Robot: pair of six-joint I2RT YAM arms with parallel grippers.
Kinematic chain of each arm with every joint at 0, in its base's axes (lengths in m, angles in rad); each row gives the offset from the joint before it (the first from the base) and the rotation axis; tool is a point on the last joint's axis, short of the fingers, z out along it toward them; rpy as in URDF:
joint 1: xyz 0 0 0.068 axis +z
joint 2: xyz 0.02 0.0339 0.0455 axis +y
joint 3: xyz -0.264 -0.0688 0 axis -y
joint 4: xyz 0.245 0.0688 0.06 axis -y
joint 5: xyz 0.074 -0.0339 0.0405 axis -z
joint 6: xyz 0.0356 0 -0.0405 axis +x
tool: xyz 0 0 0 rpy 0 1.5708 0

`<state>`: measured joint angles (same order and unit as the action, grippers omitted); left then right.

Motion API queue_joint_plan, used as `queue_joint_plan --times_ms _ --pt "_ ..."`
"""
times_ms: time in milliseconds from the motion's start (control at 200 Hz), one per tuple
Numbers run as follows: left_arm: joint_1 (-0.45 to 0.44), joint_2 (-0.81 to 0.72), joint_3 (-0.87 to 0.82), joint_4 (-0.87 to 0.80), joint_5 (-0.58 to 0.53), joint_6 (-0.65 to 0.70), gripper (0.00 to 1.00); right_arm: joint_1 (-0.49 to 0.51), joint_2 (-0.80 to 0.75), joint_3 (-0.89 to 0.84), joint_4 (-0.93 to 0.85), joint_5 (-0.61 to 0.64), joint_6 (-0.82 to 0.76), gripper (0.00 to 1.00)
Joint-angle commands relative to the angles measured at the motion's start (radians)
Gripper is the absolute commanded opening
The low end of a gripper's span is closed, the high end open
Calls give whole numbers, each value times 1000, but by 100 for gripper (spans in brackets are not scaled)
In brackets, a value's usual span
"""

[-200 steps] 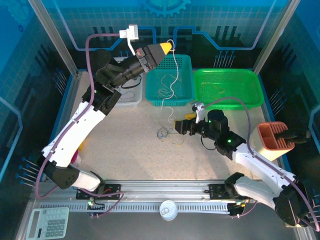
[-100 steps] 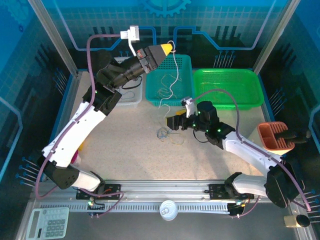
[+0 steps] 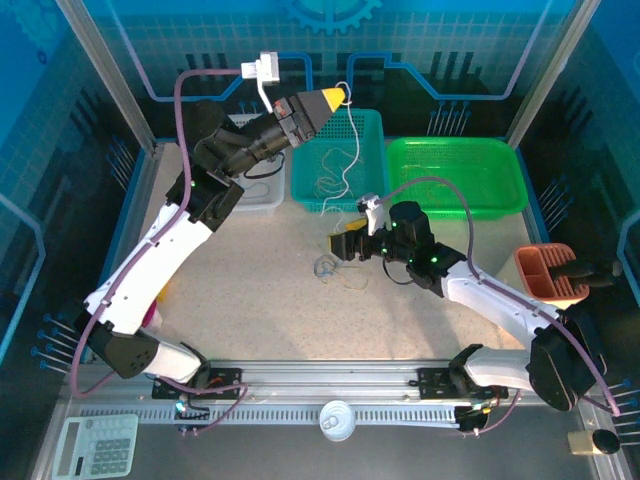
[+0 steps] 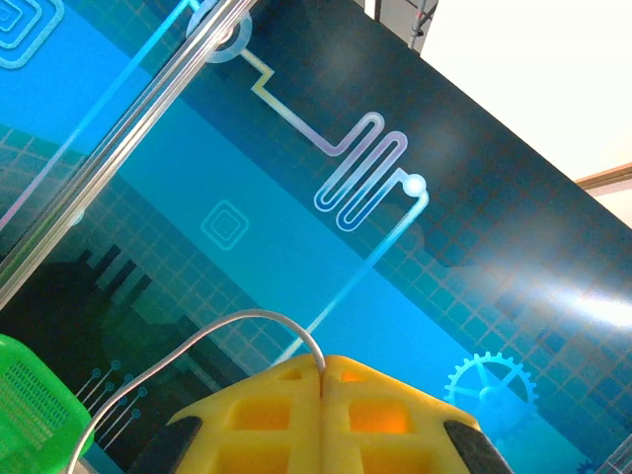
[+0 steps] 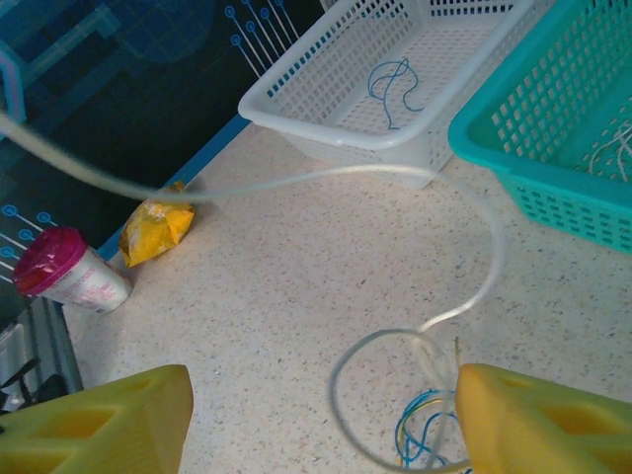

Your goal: Untangle the cables

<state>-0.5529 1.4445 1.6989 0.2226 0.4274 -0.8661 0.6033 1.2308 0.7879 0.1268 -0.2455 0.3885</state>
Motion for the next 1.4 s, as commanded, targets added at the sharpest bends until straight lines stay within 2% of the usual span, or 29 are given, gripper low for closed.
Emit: queue_joint_plan --times_ms 0,55,125,195,440,625,770,825,885,945,1140,1271,1396 --pt "-8 -25 5 38 3 -7 0 10 8 10 -9 50 -19 56" --pt "-8 -27 2 37 1 -4 0 7 7 13 -8 63 -18 41" --pt "-8 -29 -4 31 -4 5 0 -1 2 14 -9 71 -13 18" --pt "-7 -36 -11 17 -14 24 0 -9 -9 8 -11 74 -13 0" --pt "17 -92 -36 -88 -114 172 0 -77 -128 -92 -17 70 13 0" --pt "59 -119 -52 -91 -123 178 0 -127 -197 -147 -12 35 33 0" --pt "60 -116 -41 -89 -97 160 0 -127 -189 -127 -13 -1 13 53" --pt "59 -116 -42 -88 -88 151 0 -127 -175 -117 0 -33 3 67" --pt "60 -117 -45 -84 -79 139 0 -126 -156 -100 19 -77 -9 78" --pt "59 -119 -48 -78 -70 128 0 -121 -133 -78 33 -111 -23 82" --pt "60 -124 -50 -64 -52 100 0 -69 -44 7 44 -179 -69 87" --pt "59 -124 -51 -45 -45 77 0 -6 9 47 61 -171 -85 88" --pt "59 -124 -53 -20 -36 54 0 25 77 81 84 -97 -79 88"
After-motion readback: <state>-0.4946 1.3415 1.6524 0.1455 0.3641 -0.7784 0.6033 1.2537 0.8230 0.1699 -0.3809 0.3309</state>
